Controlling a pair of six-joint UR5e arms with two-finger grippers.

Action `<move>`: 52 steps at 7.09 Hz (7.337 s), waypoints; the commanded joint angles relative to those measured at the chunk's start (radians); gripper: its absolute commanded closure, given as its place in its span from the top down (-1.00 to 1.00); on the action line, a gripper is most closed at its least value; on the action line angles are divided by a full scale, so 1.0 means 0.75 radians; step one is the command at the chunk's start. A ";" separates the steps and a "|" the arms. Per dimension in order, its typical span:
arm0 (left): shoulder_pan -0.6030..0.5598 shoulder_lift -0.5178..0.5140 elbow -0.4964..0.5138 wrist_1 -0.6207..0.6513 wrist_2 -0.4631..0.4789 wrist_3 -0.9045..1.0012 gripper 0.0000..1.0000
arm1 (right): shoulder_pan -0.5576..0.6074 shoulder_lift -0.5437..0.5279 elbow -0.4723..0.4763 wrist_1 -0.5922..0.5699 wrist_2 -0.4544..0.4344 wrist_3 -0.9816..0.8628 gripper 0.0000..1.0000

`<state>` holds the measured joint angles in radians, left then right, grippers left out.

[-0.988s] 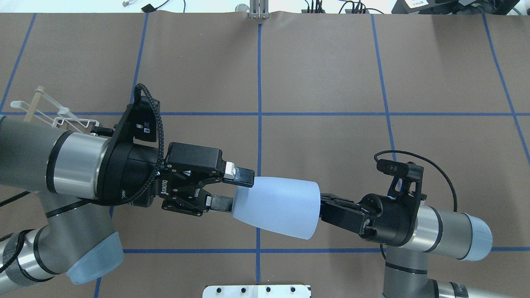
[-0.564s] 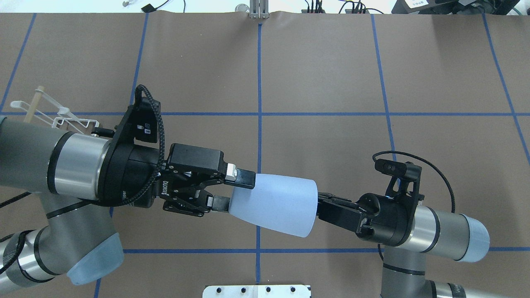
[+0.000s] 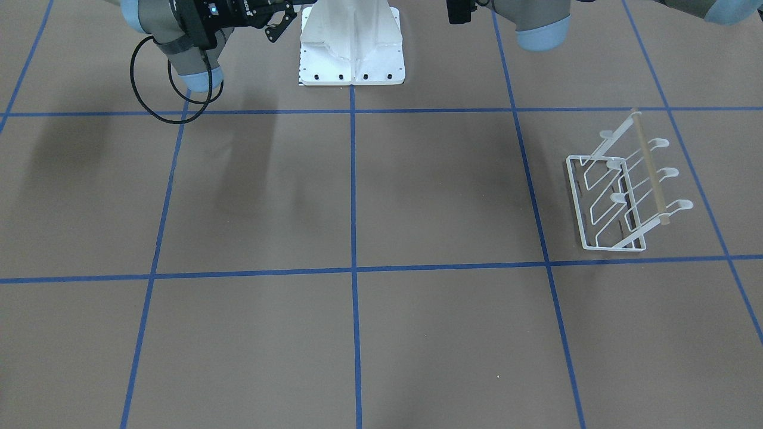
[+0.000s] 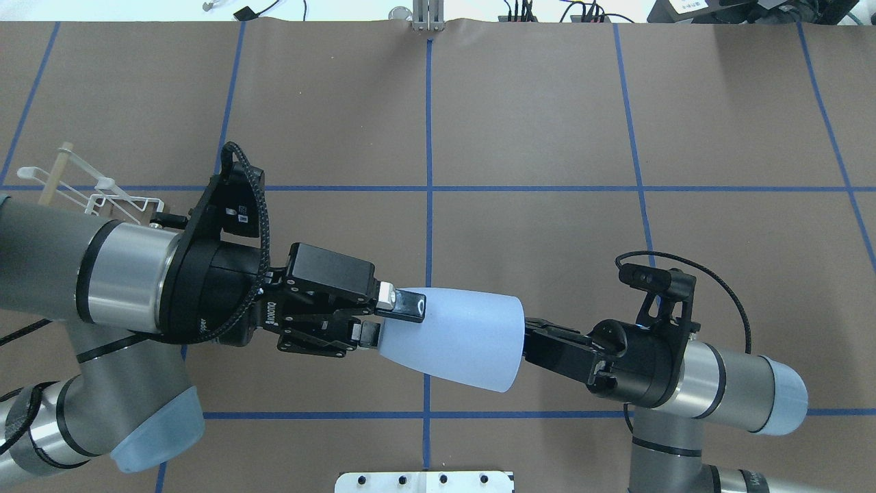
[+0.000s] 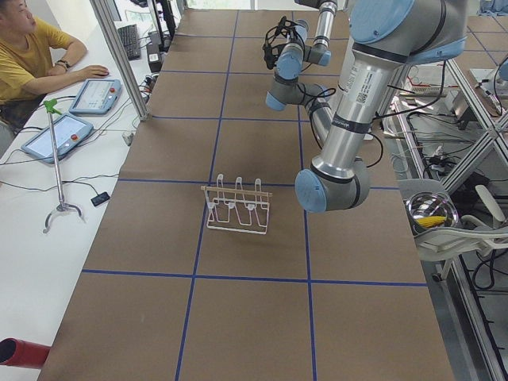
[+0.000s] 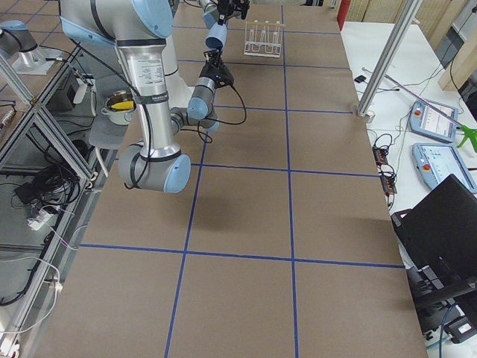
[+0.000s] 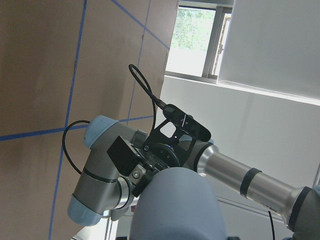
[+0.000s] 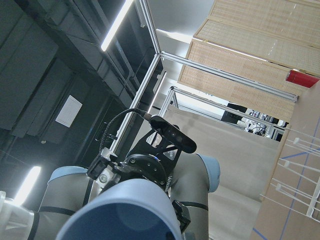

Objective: Hang cup on cup holder

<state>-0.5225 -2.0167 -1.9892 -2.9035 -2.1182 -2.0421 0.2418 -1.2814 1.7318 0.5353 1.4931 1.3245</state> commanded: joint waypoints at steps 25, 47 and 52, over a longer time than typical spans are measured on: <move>-0.827 0.298 -0.461 2.087 -0.003 2.110 -1.00 | 1.653 -0.435 0.072 -3.019 1.019 -2.117 1.00; -0.659 0.339 0.079 1.799 0.071 2.132 -1.00 | 1.653 -0.441 0.061 -3.011 1.022 -2.093 1.00; -0.627 0.310 0.139 1.773 0.073 2.144 0.93 | 1.653 -0.441 0.062 -3.009 1.022 -2.087 1.00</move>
<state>-0.9938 -1.7825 -1.8884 -1.5619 -2.0637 -0.4371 1.4818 -1.6122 1.7783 -1.7223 2.2596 -0.2443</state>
